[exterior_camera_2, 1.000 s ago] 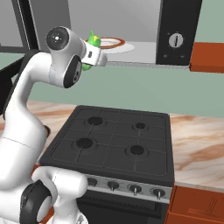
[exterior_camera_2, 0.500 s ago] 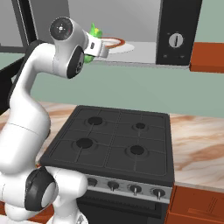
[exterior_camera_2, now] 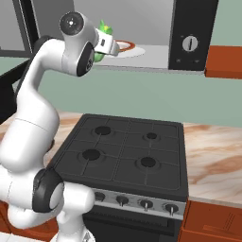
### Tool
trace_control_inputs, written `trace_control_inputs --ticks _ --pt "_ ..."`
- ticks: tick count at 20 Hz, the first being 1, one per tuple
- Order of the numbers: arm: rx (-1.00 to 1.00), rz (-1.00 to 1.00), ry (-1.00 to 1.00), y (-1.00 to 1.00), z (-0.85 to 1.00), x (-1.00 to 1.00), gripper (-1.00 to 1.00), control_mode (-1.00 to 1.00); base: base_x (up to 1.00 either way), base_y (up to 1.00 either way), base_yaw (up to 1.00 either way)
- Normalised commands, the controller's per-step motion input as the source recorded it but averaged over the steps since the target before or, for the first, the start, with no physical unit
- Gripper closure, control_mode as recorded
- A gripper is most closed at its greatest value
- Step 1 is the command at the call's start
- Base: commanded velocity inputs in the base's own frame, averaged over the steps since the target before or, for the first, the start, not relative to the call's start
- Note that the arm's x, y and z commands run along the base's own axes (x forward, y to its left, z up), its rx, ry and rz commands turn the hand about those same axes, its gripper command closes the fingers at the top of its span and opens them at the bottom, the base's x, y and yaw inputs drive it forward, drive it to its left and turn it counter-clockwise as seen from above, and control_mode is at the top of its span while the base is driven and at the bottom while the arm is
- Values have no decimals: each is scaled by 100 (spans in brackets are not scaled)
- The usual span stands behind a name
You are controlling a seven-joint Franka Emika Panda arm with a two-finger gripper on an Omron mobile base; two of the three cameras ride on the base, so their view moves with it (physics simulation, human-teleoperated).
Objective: Pick the corn from the counter and place it in the microwave. Then turn on the microwave.
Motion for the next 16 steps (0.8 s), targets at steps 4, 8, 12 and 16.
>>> trace_control_inputs --ticks 4,8,12,16 --pt "0 1 0 0 10 21 100 -100 0 0 0" --pt "-1 1 0 0 6 24 100 -100 0 0 0" --pt "-1 0 0 1 2 23 100 -100 0 0 0" --pt "-1 0 0 0 1 20 100 -100 0 0 0"
